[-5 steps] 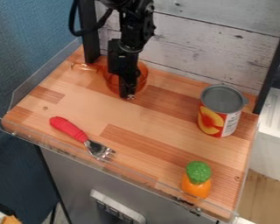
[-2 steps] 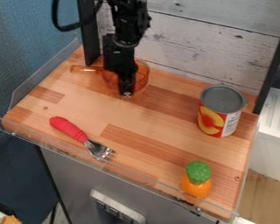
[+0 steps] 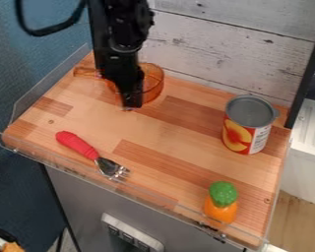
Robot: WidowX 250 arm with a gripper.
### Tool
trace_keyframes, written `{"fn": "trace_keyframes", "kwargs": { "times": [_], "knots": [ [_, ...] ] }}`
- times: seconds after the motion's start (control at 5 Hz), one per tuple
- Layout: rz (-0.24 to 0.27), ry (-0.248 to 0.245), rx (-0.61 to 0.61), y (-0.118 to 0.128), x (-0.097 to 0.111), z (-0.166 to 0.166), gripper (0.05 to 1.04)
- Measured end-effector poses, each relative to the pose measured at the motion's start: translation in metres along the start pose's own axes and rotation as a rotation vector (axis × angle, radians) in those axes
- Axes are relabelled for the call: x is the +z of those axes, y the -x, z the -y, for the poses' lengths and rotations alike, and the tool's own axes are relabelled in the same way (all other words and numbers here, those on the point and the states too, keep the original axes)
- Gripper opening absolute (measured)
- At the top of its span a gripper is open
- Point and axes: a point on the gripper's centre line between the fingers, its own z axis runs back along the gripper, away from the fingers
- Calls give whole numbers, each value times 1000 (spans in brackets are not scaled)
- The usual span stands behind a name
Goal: Put the pot in the middle of the things on the table
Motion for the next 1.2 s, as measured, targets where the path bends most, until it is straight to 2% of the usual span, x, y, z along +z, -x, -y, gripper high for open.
{"fn": "trace_keyframes", "kwargs": {
  "times": [0.2, 0.6, 0.8, 1.0, 1.2],
  "knots": [
    [-6, -8, -92, -6, -2, -27, 74],
    [-13, -24, -308, 11, -3, -87, 74],
    [-9, -12, -371, 26, -6, -103, 74],
    [-13, -32, -418, 43, -8, -115, 74],
    [-10, -25, -451, 54, -11, -121, 74]
  ]
}}
